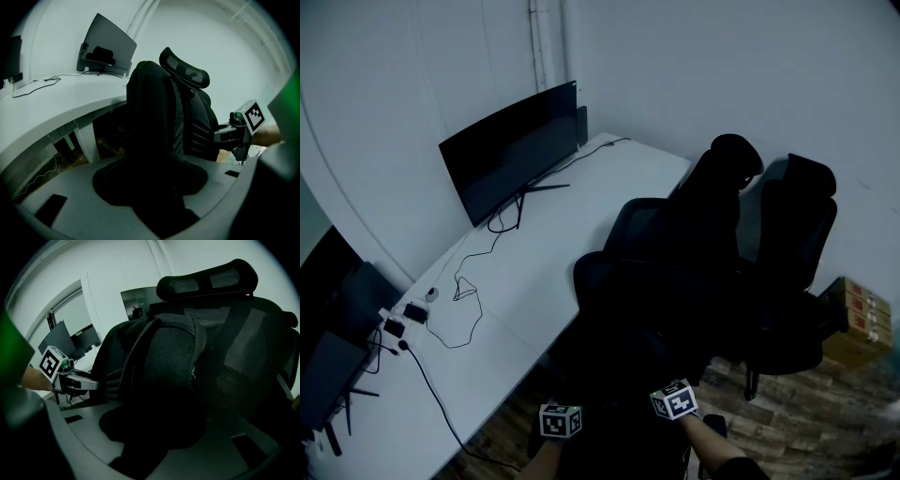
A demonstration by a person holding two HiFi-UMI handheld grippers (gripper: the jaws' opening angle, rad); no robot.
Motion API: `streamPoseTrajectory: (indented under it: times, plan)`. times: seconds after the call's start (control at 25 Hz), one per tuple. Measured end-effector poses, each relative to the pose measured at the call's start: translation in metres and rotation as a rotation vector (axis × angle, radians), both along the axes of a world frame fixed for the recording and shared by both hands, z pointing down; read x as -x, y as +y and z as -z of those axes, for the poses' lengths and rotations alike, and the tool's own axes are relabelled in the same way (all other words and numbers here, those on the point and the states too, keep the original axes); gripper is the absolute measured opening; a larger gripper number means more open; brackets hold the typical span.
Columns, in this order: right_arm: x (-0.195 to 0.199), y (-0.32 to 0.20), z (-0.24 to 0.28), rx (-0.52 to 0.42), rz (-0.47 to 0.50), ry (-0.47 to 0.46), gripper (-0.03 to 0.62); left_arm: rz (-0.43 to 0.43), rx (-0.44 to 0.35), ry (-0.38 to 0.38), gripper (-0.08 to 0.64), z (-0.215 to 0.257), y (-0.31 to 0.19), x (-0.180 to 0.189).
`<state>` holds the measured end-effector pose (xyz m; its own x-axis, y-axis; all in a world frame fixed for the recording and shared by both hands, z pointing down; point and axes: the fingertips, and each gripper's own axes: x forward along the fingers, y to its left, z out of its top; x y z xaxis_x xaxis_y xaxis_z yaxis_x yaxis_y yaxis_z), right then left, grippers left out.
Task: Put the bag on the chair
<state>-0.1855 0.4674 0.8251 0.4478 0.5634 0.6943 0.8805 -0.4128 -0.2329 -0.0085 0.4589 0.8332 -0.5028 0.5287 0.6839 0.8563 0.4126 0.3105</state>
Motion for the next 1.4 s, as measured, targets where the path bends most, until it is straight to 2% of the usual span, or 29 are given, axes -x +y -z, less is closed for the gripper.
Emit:
streamPoseTrajectory:
  times: [0.44,0.68,0.84,0.96,1.2,1.4]
  plan:
    - [0.033,0.024,-0.02,-0.057,-0.132,-0.104,0.232,-0.02,0.035,0.068,0.28,-0.013,0.015,0.01]
    - [0.045,0.017,-0.018,-0.093,-0.194,-0.104,0.241,-0.007,0.023,0.073,0.339,-0.014,0.013,0.007]
    - [0.066,0.013,-0.022,-0.092,-0.266,-0.124,0.242,-0.024,0.02,0.049,0.347,-0.006,0.007,0.009]
    - [0.072,0.009,-0.014,-0.075,-0.272,-0.126,0.242,-0.027,0.025,0.041,0.354,-0.002,0.004,0.008]
    - [0.062,-0.007,0.002,-0.061,-0.292,-0.064,0.242,-0.023,0.063,0.029,0.354,0.018,0.0,0.004]
    - [0.044,-0.02,0.036,0.036,-0.324,0.045,0.241,-0.032,0.121,0.021,0.354,0.048,-0.005,0.0]
